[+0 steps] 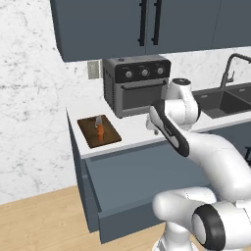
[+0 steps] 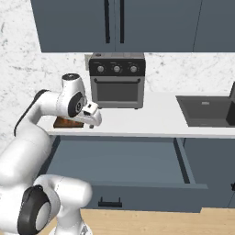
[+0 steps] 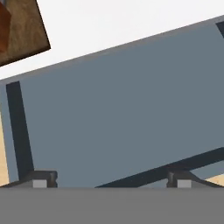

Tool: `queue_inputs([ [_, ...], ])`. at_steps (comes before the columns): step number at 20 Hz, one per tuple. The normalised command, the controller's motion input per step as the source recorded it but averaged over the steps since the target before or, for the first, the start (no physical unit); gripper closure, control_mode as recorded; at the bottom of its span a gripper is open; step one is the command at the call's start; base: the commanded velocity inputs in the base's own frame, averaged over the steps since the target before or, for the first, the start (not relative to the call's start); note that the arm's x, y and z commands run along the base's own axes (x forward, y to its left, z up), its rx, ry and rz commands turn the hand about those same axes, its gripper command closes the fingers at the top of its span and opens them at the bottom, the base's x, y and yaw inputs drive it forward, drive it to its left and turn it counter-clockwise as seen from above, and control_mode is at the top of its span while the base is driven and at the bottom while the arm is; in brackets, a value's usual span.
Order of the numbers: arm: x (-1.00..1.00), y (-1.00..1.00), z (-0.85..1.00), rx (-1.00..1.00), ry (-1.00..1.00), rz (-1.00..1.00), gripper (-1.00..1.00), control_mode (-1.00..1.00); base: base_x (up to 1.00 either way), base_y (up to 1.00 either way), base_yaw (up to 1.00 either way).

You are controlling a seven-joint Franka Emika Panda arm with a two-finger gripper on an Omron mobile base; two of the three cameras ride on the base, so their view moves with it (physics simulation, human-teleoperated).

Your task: Pick up the knife from the drawer and place it on the cutting board. Then place the meat from the plate to the cutting board.

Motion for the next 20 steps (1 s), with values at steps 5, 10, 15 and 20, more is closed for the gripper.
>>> queue_inputs([
  [5,-0.82,0.0,0.0,-0.17,0.1,-0.01,-1.0,-1.0,0.0,0.0,0.0],
  [10,-0.41,0.05,0.0,-0.06,0.02,-0.03,-1.0,1.0,-0.4,0.0,-0.1],
  [15,0.0,0.0,0.0,0.0,0.0,0.0,-1.0,1.0,-0.51,-0.15,-0.71],
  [20,0.0,0.0,0.0,0.0,0.0,0.0,-1.0,1.0,0.0,-0.35,-0.85],
])
